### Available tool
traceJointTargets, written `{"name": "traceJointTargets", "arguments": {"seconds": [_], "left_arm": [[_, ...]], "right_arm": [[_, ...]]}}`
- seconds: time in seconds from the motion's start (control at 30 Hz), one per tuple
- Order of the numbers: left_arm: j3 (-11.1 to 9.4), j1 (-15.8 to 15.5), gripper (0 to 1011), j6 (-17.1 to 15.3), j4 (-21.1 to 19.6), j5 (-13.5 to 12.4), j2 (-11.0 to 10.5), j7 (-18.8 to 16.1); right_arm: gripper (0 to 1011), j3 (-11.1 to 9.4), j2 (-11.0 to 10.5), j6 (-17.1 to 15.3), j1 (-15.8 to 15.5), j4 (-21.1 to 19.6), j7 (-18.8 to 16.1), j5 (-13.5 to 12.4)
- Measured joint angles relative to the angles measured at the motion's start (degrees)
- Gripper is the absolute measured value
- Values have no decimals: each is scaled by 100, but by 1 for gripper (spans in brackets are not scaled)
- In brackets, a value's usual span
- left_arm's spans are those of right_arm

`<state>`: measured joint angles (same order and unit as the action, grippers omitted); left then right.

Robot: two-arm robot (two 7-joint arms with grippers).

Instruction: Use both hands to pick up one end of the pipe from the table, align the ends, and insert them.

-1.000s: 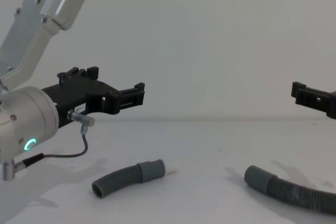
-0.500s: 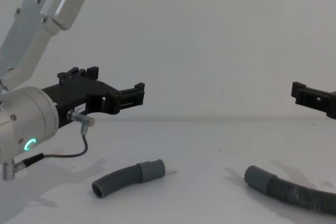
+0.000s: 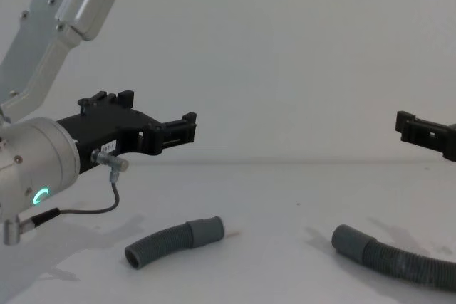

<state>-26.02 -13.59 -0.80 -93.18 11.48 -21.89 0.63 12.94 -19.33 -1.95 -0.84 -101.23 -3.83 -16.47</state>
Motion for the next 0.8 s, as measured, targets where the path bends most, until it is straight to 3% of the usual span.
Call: {"name": "traceJointTargets", "arguments": {"seconds": [0.57,0.8], "left_arm": [[2,0,1001,-8,-2,0,2,7],[17,-40,1001,-149,-43,101,-64,254]], "right_arm": [[1001,-1,0,-2,6,4,-7,0],[1001,34,-62,-111,137,78,-193,-8]]}}
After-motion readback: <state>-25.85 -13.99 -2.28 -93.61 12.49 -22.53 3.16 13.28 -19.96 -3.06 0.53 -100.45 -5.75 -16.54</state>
